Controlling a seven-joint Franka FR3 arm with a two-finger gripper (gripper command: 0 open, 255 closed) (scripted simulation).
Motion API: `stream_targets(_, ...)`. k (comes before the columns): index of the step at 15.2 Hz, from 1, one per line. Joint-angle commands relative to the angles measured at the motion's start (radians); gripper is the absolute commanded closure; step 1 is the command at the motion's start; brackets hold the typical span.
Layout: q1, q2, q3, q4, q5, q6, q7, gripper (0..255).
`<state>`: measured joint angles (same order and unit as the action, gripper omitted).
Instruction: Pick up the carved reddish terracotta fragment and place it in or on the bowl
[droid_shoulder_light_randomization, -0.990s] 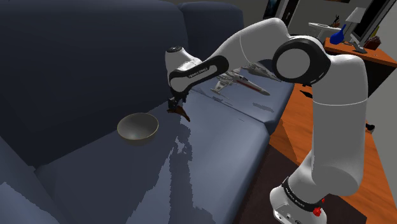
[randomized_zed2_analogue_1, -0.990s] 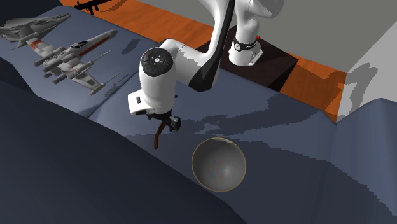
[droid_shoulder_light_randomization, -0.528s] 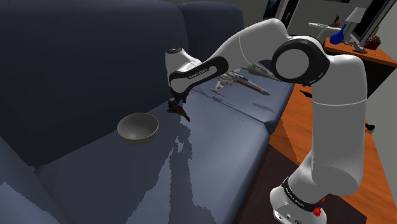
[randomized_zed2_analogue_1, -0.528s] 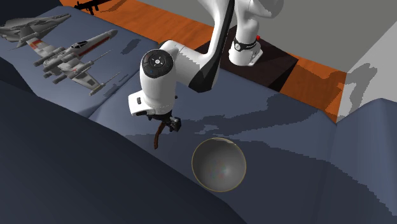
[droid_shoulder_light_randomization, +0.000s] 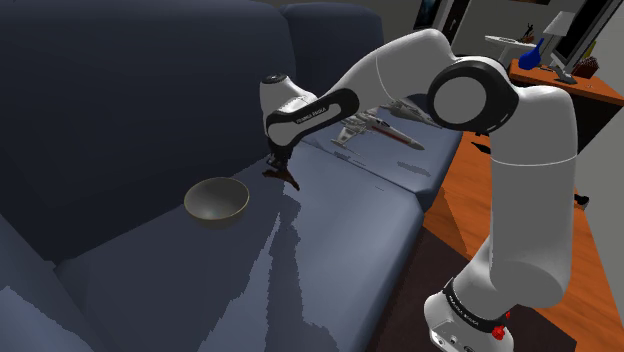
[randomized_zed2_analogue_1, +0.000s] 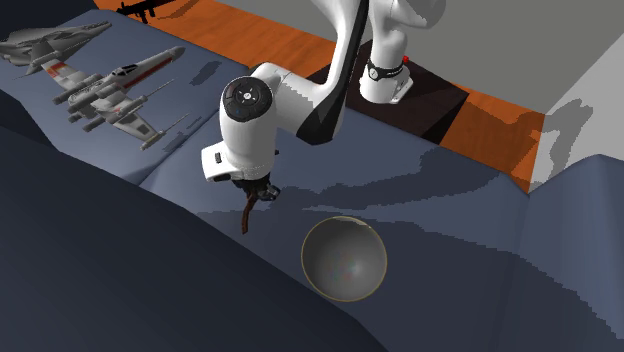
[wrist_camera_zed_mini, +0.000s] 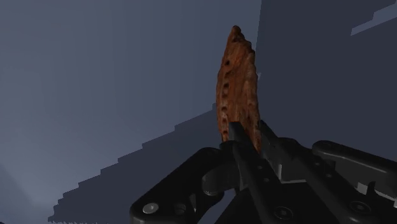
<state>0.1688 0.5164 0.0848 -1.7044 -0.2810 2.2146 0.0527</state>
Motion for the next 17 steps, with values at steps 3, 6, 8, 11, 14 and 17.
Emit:
stream_targets(3,0.0,-0.006,0.001,0.002,0.002,-0.01,-0.003,255)
stream_targets(6,-0.001,-0.026,0.004,0.012,0.009,-0.04,-0.011,255)
stream_targets(8,-0.002,-0.04,0.006,0.02,0.013,-0.06,-0.016,255)
stream_targets(11,-0.003,-0.058,0.008,0.033,0.018,-0.091,-0.024,255)
stream_targets(14,-0.003,-0.075,0.01,0.049,0.024,-0.123,-0.032,255)
stream_targets(17,-0.004,-0.09,0.012,0.067,0.029,-0.156,-0.04,255)
